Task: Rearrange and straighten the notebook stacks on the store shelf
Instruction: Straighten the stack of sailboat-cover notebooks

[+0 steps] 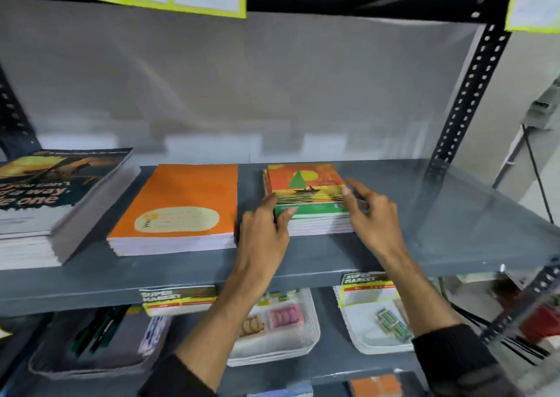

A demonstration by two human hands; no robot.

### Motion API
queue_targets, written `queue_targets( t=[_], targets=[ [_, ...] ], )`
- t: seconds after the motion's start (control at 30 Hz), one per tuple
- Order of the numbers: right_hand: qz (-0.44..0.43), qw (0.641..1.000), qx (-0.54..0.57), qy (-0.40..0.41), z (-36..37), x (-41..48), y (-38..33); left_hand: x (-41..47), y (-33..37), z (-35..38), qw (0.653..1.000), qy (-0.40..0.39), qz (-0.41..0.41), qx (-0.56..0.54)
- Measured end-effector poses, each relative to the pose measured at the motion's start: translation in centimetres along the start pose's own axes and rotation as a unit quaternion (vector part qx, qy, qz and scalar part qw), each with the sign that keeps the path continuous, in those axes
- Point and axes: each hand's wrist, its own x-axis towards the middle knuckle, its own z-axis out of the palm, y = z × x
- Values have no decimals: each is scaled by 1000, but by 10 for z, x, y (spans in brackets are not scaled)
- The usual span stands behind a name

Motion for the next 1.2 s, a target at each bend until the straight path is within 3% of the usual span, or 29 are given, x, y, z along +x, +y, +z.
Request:
queue_targets(
  t=[0.23, 0.57, 1.2],
  targets=[
    [21, 984, 156, -87, -8, -4, 30, -8, -4, 0, 986, -38, -72, -146],
    [31, 961, 270, -62, -6, -3, 43, -11, 0, 6, 999, -28, -42, -1],
    [9, 982, 186, -16, -9, -8, 38, -15, 3, 2, 997, -15, -69, -36]
  ],
)
